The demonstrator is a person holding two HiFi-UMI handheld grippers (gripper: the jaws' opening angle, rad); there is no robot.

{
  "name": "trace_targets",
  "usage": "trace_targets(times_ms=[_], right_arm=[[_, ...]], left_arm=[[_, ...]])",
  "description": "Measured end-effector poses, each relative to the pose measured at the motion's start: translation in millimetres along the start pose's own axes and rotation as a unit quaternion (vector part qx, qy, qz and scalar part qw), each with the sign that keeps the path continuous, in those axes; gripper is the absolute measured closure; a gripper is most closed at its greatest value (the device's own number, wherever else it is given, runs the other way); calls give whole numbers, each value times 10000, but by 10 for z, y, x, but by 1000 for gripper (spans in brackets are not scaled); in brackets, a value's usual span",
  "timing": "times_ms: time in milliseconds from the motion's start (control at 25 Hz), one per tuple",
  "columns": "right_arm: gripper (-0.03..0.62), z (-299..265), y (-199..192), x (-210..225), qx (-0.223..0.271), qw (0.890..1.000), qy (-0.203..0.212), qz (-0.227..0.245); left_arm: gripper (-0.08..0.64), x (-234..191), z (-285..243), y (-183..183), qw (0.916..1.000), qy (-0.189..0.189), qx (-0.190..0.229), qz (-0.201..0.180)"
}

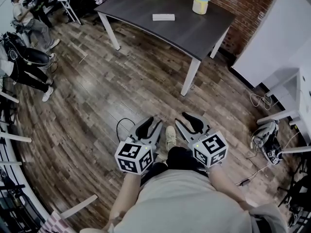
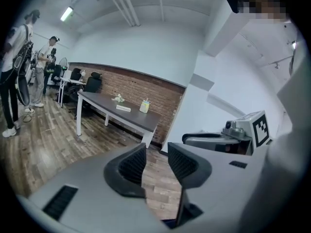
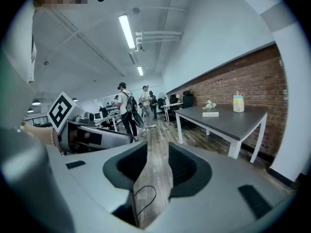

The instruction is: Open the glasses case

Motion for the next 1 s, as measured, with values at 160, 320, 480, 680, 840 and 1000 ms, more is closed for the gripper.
trace_targets(times_ms=[160,320,480,680,840,1000], right_arm=[[462,-429,277,410,159,9998,117,-18],[460,-846,611,833,276,9992,287,61],[460,-1181,896,1167,471,9980,422,95],[462,-1442,957,1470,407,9981,452,-30],[462,-1542,930,1570,338,9988,301,-193],[460,-1655,902,1760,248,9992,134,-300]], left_arm=[[411,-319,-356,337,9995,231,190,-62],[411,-625,-703,670,9979,545,350,-87],[411,-855,-1058,976,9961,719,502,-134],[411,-980,-1410,1138,9962,716,482,-75],[411,-1110,-1602,1151,9982,521,294,-9],[411,-1242,-1843,1248,9990,333,297,60]])
Point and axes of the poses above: the fingertips, and each gripper's own axes: z backward along the fingers, x to its right, y out of its top, the point moved 8 cm from there along z, backward along the fingers, and after that the axes turned 5 degrees about -y, right-handed, at the moved point
